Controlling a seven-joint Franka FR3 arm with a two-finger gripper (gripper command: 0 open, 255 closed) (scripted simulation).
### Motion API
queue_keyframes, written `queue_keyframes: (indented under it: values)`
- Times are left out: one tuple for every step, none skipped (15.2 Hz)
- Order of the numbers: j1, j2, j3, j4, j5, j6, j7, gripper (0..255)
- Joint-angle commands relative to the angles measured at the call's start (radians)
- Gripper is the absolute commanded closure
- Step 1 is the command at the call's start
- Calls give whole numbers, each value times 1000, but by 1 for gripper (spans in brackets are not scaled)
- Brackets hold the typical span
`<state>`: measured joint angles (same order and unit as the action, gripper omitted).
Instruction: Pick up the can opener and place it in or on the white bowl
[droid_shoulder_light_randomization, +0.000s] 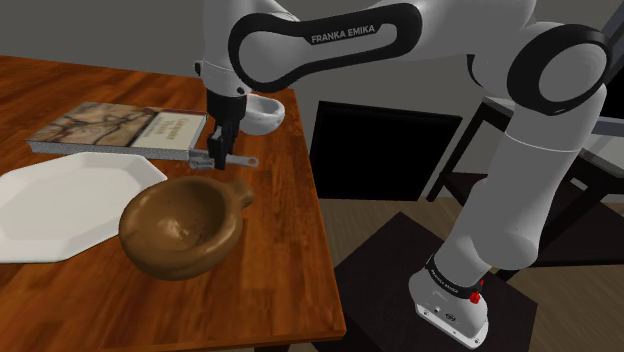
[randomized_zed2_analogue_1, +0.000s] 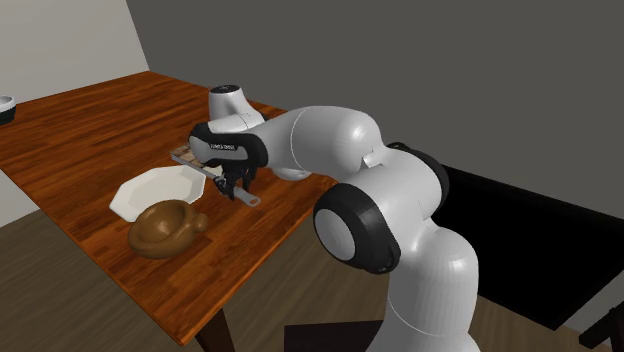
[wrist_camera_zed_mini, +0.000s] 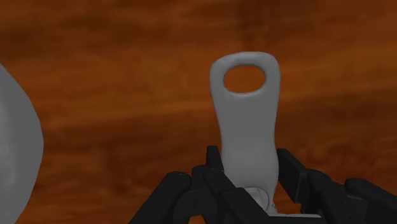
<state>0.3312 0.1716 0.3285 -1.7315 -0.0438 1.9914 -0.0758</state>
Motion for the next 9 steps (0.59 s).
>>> queue_keyframes:
  values:
    - [0, 0, 0, 26, 0, -26, 0, 255]
    - [1, -2, 1, 37, 1, -39, -1, 255]
    - [1, -3, 1, 49, 2, -52, -1, 255]
    - [1, -4, 1, 61, 2, -65, -1, 255]
    - [1, -5, 1, 74, 2, -78, -1, 255]
    - [1, -5, 1, 87, 3, -91, -1, 255]
    - [2, -5, 2, 100, 3, -105, -1, 255]
    - [2, -5, 2, 113, 3, -118, -1, 255]
    - [2, -5, 2, 127, 3, -132, -1, 255]
